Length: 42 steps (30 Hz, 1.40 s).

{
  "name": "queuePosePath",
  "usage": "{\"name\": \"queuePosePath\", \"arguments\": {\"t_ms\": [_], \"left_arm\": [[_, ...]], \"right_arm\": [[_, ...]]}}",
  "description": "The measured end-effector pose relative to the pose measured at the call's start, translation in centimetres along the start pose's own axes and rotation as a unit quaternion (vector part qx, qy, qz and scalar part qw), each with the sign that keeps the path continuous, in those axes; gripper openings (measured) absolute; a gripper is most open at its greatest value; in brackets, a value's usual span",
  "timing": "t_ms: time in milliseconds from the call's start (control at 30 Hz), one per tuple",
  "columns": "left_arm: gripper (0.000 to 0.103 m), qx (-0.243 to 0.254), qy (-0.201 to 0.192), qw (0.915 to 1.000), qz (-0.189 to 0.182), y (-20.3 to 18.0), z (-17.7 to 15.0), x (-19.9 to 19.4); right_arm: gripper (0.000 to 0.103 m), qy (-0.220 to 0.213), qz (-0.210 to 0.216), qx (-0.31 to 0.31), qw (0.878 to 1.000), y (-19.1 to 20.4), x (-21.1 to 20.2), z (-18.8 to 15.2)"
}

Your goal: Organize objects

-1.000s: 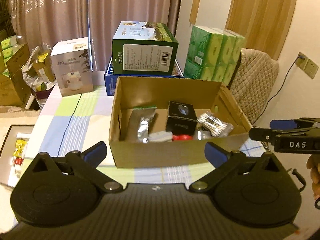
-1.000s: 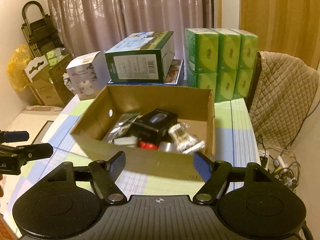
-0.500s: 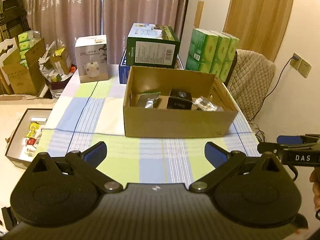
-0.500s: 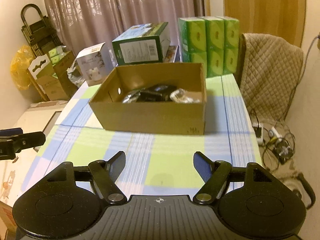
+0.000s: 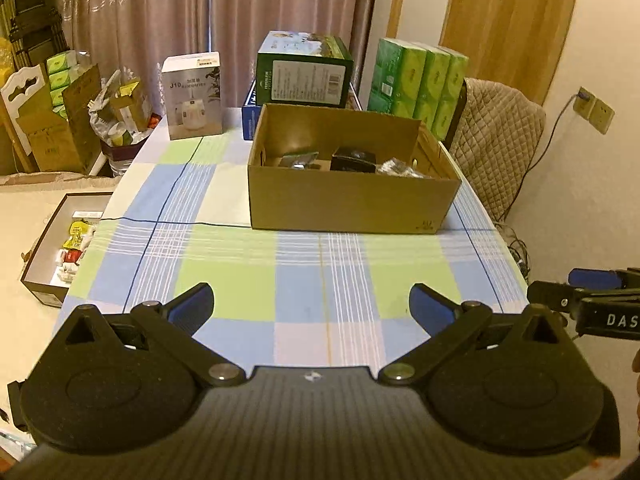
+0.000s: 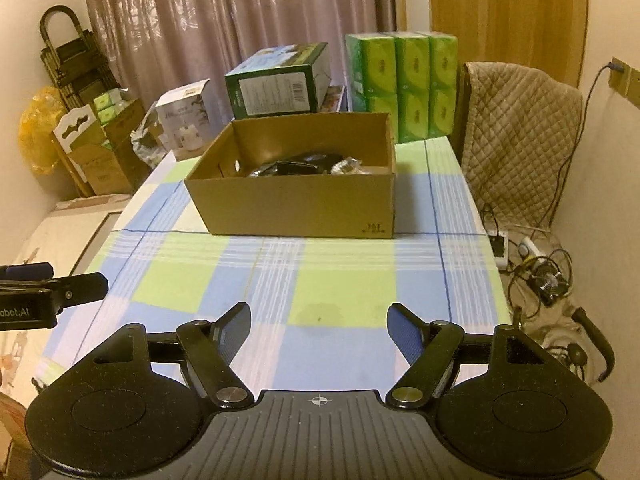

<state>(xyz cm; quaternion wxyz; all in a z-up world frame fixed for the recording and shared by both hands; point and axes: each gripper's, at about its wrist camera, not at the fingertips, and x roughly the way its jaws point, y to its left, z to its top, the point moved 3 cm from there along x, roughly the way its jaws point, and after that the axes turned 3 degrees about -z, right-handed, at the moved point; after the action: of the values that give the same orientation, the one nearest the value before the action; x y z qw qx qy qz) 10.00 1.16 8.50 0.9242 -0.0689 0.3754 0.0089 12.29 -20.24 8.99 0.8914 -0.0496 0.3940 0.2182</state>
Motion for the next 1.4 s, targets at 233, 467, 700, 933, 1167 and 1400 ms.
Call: {"name": "queuePosePath", "arguments": {"t_ms": [233,467,700,933,1167,1400], "left_arm": [[0.102,0.014,0.001,0.9999,0.0,-1.0,-1.1,-0.3],[0.102,0.021,0.002,0.9998,0.005,-1.5,-1.3,-0.4],[0.102,0.022,0.003,0.9997,0.006,-1.6,-1.3,-0.2],[0.102,0.019,0.002,0.9998,0.007,-1.7,-1.2,0.2],[0.102,0.019,0.0,0.9998,0.01,-1.8,-0.8,0.2],[0.102,0.022,-0.001,0.9997,0.009,-1.9,-0.7,0.3]], "right_arm": [[0.072,-0.003,-0.001,0.004,1.0,-0.1,-0.5,-0.3],[0.072,-0.004,0.001,0.003,1.0,0.2,-0.4,-0.3],[0.072,-0.005,0.004,0.003,1.0,0.2,-0.4,-0.2],[0.072,-0.005,0.005,0.004,1.0,0.2,-0.5,-0.2],[0.072,-0.008,0.006,0.005,1.0,0.4,-0.7,0.0],[0.072,-0.009,0.006,0.006,1.0,0.4,-0.9,0.1]]}}
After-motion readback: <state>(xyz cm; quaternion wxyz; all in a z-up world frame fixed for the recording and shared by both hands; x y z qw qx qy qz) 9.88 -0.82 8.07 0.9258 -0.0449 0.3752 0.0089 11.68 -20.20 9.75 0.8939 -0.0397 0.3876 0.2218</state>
